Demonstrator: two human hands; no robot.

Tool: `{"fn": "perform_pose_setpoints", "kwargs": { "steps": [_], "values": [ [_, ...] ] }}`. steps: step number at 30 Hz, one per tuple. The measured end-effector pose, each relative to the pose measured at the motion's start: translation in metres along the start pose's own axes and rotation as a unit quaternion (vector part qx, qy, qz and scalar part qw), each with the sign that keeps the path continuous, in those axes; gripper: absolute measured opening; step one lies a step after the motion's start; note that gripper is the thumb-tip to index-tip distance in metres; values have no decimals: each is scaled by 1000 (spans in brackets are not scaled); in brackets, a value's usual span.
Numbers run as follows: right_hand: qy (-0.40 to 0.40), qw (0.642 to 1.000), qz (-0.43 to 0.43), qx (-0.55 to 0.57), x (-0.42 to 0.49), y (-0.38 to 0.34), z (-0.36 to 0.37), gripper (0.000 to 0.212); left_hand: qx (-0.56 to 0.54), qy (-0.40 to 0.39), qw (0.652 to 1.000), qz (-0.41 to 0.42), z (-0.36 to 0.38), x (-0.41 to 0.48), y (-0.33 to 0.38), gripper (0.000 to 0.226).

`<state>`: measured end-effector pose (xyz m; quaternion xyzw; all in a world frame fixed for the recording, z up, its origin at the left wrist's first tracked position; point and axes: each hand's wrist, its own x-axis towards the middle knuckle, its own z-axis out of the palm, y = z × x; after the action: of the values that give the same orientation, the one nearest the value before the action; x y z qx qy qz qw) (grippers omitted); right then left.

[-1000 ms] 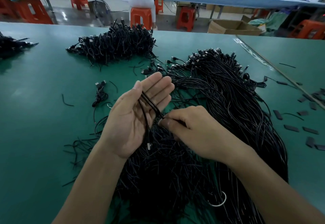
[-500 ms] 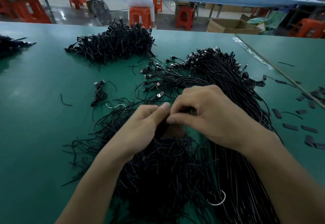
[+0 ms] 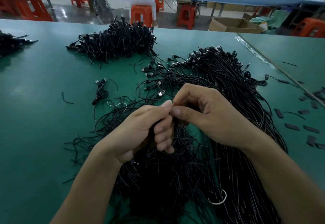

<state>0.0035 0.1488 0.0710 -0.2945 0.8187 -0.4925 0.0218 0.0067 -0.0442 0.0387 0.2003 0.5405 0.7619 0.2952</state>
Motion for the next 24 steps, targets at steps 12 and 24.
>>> {"fn": "perform_pose_setpoints", "kwargs": {
  "steps": [12,24],
  "values": [
    [93,983,-34,-157,3,-14,19,9,128,224,965,41,-1,8,-6,55],
    [104,987,-51,-115,13,-20,25,5,102,183,978,16,5,7,-6,81]
  ]
}}
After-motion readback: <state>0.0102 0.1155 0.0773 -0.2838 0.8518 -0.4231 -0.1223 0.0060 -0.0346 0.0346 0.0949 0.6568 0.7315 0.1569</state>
